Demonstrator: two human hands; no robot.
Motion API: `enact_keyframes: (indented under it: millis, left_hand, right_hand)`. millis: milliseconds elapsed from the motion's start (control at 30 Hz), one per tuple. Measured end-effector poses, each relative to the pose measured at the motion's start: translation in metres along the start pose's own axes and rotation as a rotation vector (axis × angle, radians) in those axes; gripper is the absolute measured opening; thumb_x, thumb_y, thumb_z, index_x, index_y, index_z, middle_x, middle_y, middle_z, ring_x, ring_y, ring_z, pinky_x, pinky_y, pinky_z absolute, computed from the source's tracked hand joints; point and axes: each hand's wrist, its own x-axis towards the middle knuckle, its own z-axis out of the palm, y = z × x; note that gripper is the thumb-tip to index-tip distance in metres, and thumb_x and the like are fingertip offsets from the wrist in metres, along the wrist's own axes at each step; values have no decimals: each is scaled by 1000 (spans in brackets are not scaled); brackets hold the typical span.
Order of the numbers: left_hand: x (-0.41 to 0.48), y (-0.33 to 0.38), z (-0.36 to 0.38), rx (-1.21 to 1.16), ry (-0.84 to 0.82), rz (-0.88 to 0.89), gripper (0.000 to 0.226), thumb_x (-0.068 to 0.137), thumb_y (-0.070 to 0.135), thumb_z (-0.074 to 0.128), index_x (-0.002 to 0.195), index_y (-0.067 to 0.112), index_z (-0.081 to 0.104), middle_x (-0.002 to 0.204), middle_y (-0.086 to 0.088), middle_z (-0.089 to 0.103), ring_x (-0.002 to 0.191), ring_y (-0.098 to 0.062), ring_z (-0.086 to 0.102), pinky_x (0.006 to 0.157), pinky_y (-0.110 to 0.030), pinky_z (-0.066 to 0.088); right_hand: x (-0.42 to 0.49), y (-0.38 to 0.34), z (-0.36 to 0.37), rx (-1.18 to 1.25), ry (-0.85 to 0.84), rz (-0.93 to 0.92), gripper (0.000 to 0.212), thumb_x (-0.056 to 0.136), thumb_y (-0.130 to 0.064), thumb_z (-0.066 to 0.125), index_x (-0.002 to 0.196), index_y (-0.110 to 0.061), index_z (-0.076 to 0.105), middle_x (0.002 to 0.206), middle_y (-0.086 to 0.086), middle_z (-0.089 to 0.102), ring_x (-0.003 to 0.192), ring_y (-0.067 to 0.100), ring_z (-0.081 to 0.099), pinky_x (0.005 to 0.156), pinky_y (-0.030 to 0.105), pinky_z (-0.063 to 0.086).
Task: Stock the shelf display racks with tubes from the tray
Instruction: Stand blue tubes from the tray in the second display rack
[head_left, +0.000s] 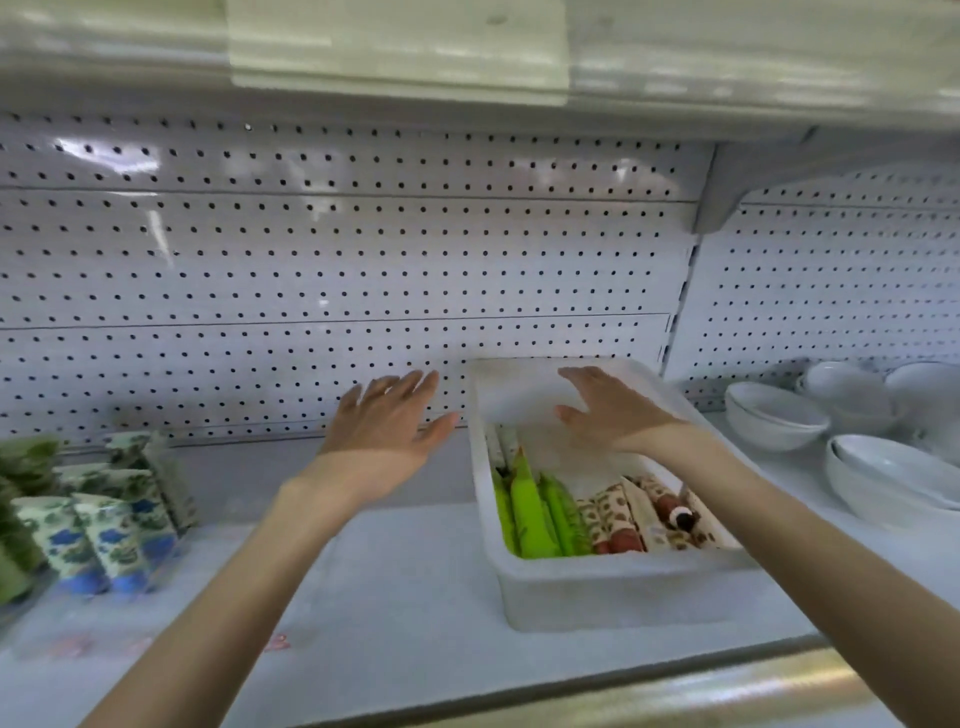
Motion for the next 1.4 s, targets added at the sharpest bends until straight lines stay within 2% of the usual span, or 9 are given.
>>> enact_keyframes:
  millis: [100,233,467,567,867,933,1067,1200,1400]
  left_hand:
    - [6,11,7,-48,-13,-19,57,98,49,25,148,23,17,155,6,20,141,-16,18,115,-36,15]
    - [11,20,10,-145,-10,-30,57,97,49,24,148,23,19,153,5,25,139,-17,23,111,-34,18]
    - [16,13,11,-167,-22,-23,58,97,51,21,147,21,20,151,3,31,136,-19,30,108,-35,23]
    - [18,7,13,-174,-29,-42,57,97,51,20,147,22,22,150,2,33,134,-20,33,106,-34,23]
    - [27,10,16,-235,-19,-14,60,96,53,19,144,19,28,144,-1,42,130,-21,40,103,-37,30]
    - [27,11,14,-275,-13,-12,58,96,52,21,144,19,29,145,0,41,130,-20,39,103,-36,30]
    - [29,10,14,-394,1,-28,58,96,53,24,144,22,31,148,5,36,135,-15,33,107,-34,26]
    - [37,5,15,-552,56,-71,52,95,49,36,138,20,40,140,3,46,125,-16,45,106,-37,34]
    - [47,1,9,-727,158,-78,44,95,39,46,133,16,48,137,2,50,128,-13,43,101,-28,34]
  right_hand:
    - [29,-9,3,129,-145,3,56,98,-29,44,146,-11,23,148,10,35,132,25,39,104,32,33]
    - [60,-22,19,262,-322,151,45,96,-22,48,135,0,37,127,14,53,105,26,61,89,37,53]
    - [82,-18,55,398,-375,260,19,87,-10,63,102,1,58,81,11,60,65,18,59,74,34,56]
    - [80,-7,55,538,-406,293,6,85,-12,66,89,-8,63,93,10,65,69,16,62,63,27,53]
    - [76,-2,59,605,-427,296,20,89,-13,61,106,-6,68,107,10,66,84,18,60,72,27,50]
    - [77,-1,61,639,-425,307,24,87,-11,63,109,-2,67,103,10,66,80,17,61,72,28,50]
    - [73,-5,57,730,-432,265,4,88,-10,62,88,-10,66,77,3,60,63,12,54,66,25,49]
    - [71,-11,44,916,-322,188,7,89,-7,61,84,-7,56,56,0,49,51,12,43,60,25,45]
    - [63,-40,20,1003,39,-65,29,82,-19,71,102,-11,51,92,-1,61,85,16,62,80,31,50]
